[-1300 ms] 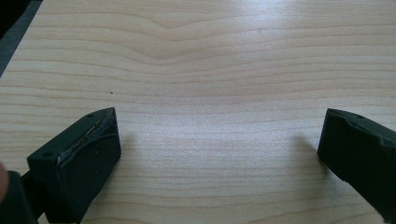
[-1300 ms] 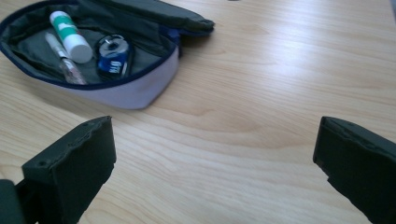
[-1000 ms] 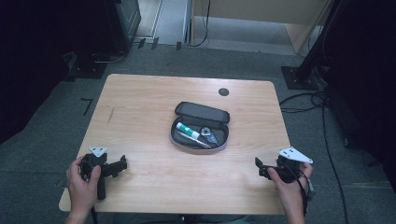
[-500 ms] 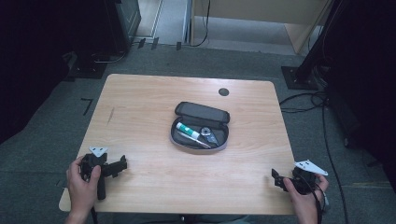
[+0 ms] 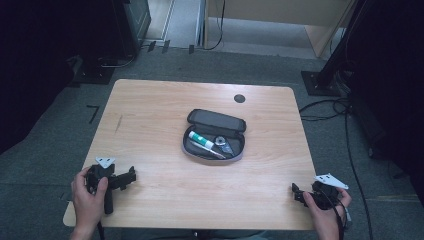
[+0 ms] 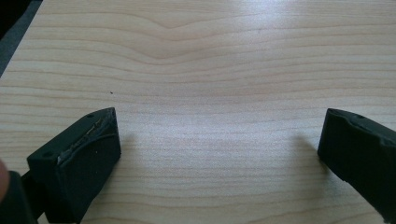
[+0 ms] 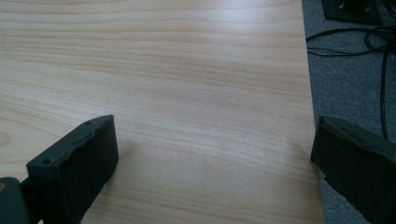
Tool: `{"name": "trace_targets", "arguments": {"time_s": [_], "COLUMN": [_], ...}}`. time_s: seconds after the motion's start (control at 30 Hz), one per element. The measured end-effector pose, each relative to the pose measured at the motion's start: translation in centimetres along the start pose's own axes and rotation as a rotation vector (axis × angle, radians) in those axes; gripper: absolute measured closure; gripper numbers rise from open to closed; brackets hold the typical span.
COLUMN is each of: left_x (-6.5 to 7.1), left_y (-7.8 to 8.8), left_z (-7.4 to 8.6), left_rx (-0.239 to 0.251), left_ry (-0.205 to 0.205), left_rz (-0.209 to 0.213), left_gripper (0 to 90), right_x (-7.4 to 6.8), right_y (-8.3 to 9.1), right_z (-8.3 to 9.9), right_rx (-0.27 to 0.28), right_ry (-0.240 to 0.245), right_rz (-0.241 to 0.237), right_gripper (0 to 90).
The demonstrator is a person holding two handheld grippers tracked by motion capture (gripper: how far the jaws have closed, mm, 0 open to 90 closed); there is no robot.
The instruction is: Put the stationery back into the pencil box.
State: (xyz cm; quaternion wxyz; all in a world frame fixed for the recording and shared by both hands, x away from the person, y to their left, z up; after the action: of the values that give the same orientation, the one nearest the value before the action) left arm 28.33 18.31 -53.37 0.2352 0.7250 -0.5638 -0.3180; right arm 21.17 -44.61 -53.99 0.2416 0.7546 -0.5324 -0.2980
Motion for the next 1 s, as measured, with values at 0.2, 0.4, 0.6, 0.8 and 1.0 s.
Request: {"name": "trace_targets", "arguments": {"time_s": [0.2, 0.4, 0.6, 0.8, 1.0], "left_x": [0.03, 0.03, 0.03, 0.03, 0.04], "left_y": [-0.03, -0.03, -0.03, -0.03, -0.03], "left_z": [-0.02, -0.02, -0.02, -0.02, -0.02], "left_rx": [0.001, 0.002, 0.002, 0.002, 0.002], "left_ry": [-0.003, -0.003, -0.003, -0.003, -0.002], "left_rz": [0.003, 0.003, 0.003, 0.003, 0.003], "left_gripper": [0.0, 0.0, 0.0, 0.0, 0.0], "right_x": [-0.09, -0.05, -0.09, -0.12, -0.16], "right_y": [-0.11, -0.12, -0.16, -0.25, -0.27], "right_z": [0.01, 0.01, -0.04, -0.11, -0.13], "right_rx": [0.002, 0.002, -0.002, -0.001, -0.003], "right_ry": [-0.016, -0.013, -0.013, -0.012, -0.009], "right_rz": [-0.008, -0.008, -0.010, -0.012, -0.017], "right_gripper": [0.5, 0.5, 0.5, 0.5, 0.5]}}
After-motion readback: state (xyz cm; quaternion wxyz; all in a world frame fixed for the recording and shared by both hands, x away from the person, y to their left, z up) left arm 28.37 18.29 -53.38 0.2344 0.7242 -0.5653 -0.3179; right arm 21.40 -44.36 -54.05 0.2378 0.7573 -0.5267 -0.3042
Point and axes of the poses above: each handheld gripper's, and its own axes: y roughly backward along the jaws, z roughly out of its underside, x roughly to its right, the point moved 2 cm from there along -y, roughly forward along the jaws, and after that the axes turned 15 degrees about -z, right-handed, at the moved point
